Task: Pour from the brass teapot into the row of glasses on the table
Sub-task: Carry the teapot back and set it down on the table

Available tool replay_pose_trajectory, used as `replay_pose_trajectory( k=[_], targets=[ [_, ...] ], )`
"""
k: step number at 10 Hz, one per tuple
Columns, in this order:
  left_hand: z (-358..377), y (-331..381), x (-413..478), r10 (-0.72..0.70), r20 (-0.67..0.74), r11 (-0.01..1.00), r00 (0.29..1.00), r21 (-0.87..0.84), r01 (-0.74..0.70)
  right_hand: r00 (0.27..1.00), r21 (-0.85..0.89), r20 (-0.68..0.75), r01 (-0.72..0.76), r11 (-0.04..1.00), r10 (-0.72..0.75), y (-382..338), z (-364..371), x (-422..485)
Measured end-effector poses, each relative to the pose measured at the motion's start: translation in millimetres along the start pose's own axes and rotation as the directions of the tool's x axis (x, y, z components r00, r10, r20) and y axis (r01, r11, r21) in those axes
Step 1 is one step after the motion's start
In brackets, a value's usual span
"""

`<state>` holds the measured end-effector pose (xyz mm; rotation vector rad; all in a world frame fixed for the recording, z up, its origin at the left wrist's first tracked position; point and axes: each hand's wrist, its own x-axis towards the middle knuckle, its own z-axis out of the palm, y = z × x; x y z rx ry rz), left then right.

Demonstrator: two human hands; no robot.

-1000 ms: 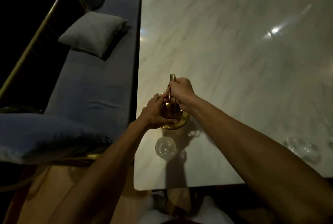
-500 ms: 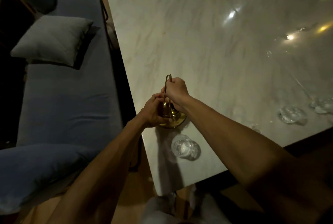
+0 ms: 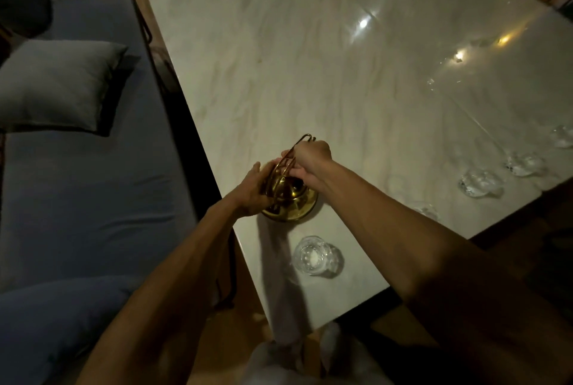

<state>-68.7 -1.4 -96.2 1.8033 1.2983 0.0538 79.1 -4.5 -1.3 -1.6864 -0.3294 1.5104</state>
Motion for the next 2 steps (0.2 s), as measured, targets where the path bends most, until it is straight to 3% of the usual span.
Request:
replay_pose_trajectory(
  k=[2],
  targets=[
    [-9.8, 4.4, 8.1, -0.010, -0.007, 0.997, 1.000, 0.082, 0.011, 0.998, 0.015, 0.018, -0.062, 0.998, 0.062, -1.4, -10.3, -5.7]
  ],
)
